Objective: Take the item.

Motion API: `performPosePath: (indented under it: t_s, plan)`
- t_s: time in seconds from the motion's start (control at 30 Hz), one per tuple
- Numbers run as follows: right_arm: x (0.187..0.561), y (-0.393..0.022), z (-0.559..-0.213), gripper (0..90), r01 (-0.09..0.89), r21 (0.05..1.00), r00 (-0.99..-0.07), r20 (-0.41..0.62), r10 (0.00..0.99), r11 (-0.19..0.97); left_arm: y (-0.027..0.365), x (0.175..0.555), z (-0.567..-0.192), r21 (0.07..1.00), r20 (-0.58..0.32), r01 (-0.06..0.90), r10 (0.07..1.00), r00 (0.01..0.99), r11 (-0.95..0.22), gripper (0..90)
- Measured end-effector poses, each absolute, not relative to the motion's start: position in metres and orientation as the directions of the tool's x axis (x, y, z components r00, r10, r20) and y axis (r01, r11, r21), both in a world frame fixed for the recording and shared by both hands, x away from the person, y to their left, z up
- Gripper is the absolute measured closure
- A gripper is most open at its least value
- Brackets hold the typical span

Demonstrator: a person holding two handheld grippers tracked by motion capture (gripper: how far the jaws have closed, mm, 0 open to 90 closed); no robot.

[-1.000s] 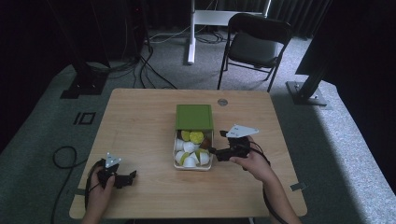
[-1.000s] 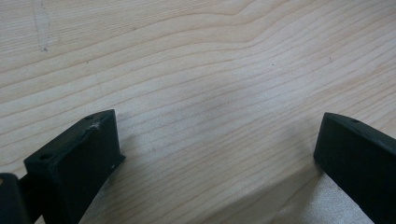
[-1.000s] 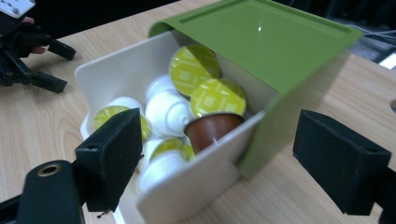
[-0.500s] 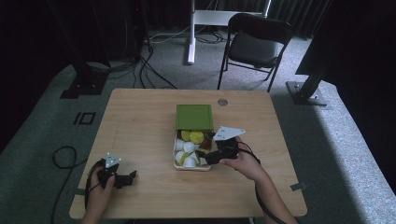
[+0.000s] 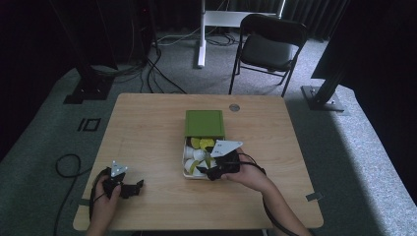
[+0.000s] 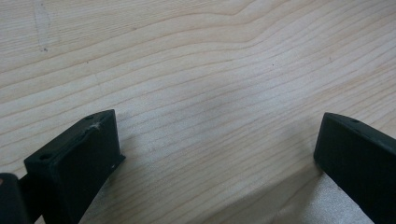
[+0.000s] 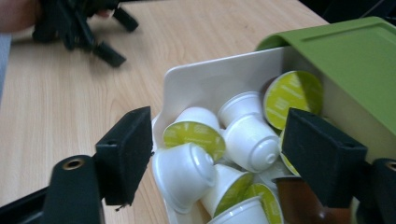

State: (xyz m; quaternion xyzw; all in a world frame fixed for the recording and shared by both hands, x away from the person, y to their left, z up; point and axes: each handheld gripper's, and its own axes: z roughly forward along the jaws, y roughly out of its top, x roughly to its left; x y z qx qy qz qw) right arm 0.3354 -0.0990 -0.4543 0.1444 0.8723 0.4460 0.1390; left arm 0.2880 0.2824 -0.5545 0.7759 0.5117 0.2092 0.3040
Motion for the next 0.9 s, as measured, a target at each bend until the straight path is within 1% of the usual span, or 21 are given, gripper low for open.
performPosePath:
  t_s: [0.03,0.1,0.13,0.23,0.3,0.37,0.7,0.8,0.9]
  plan:
    - [0.334,-0.097,-0.455,25.9,0.113,0.810,-0.924,-0.128,0.360,0.576,0.282,0.288,-0.555,0.687,0.013,0.667,0.922,0.388,-0.290,1.3]
    - [0.333,-0.093,-0.457,30.4,0.087,0.793,-0.931,-0.151,0.333,0.603,0.282,0.288,-0.554,0.686,0.014,0.667,0.921,0.389,-0.292,1.3]
    - [0.333,-0.091,-0.458,30.5,0.078,0.785,-0.932,-0.161,0.325,0.615,0.282,0.288,-0.554,0.685,0.014,0.667,0.921,0.389,-0.293,1.3]
    - [0.332,-0.086,-0.461,32.7,0.060,0.758,-0.935,-0.185,0.302,0.650,0.283,0.288,-0.554,0.685,0.015,0.667,0.921,0.390,-0.294,1.3]
    - [0.332,-0.083,-0.463,36.4,0.055,0.745,-0.938,-0.190,0.290,0.665,0.283,0.288,-0.554,0.685,0.015,0.667,0.921,0.390,-0.294,1.3]
    - [0.332,-0.081,-0.465,37.2,0.052,0.737,-0.946,-0.180,0.270,0.673,0.283,0.288,-0.554,0.685,0.014,0.667,0.921,0.390,-0.293,1.3]
    - [0.328,-0.068,-0.473,40.4,0.011,0.642,-0.942,-0.251,0.224,0.767,0.282,0.288,-0.555,0.687,0.013,0.666,0.922,0.388,-0.290,1.3]
    - [0.328,-0.065,-0.474,40.9,0.010,0.629,-0.942,-0.254,0.218,0.777,0.282,0.288,-0.555,0.686,0.014,0.667,0.921,0.388,-0.291,1.3]
    - [0.329,-0.060,-0.478,44.5,0.012,0.593,-0.942,-0.264,0.208,0.805,0.282,0.288,-0.554,0.685,0.015,0.667,0.921,0.389,-0.293,1.3]
